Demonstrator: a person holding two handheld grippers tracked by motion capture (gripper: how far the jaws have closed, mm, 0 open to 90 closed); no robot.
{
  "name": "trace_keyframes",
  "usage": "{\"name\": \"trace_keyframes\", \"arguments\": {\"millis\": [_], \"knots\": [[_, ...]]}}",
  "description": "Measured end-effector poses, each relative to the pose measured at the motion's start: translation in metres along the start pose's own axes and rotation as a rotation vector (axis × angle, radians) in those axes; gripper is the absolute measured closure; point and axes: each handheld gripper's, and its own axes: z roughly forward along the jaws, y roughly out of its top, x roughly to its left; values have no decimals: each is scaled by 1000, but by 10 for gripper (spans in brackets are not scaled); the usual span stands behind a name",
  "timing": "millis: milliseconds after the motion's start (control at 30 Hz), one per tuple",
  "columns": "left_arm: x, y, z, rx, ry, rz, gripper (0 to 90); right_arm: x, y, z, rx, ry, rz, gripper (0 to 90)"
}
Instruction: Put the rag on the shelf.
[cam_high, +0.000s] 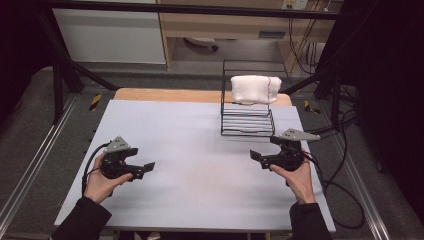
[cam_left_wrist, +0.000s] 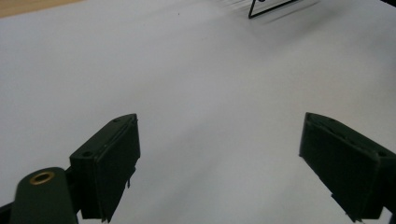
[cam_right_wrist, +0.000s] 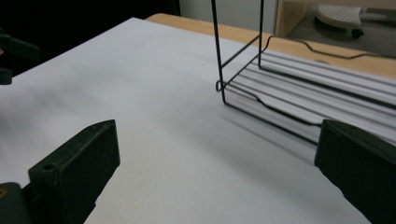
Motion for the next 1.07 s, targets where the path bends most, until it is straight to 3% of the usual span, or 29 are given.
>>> {"name": "trace_keyframes", "arguments": {"millis": [300, 667, 833, 1067], "knots": [[8, -35, -5, 2, 10, -32, 81, -5, -41, 0, 49, 20, 37, 6], [13, -55, -7, 2, 13, -26, 70, -9, -81, -2, 136, 41, 54, 7], [11, -59, -6, 5, 10, -9, 70, -8, -90, -2, 169, 40, 54, 6], [11, -62, -5, 13, 10, -13, 67, -8, -91, -2, 164, 39, 55, 7]]}}
